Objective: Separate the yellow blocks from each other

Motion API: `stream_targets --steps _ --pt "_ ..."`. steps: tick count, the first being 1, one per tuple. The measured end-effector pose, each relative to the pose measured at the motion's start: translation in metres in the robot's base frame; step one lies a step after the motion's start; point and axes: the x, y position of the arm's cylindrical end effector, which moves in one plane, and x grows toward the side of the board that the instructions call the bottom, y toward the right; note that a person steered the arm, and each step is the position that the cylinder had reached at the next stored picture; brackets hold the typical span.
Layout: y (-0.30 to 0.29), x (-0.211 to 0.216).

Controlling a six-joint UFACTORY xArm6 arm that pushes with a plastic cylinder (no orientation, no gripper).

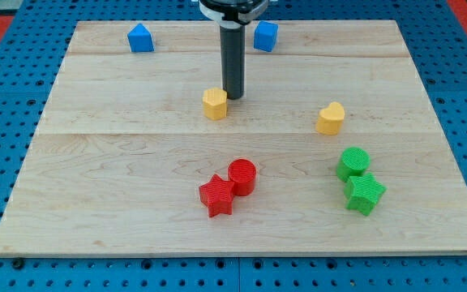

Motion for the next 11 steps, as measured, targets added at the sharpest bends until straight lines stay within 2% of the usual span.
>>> stream_targets --steps 1,2,3,4,5,6,7,9,11 --pt "-0.035 0.041" --pt "-0.080 0.005" --pt "-0.061 -0.019" --pt "-0.053 -0.010" --pt "-0.056 -0.060" --pt "-0.022 -0.079" --pt "-0.031 -0.103" --pt "-0.072 -0.110" --pt "-0.052 -0.112"
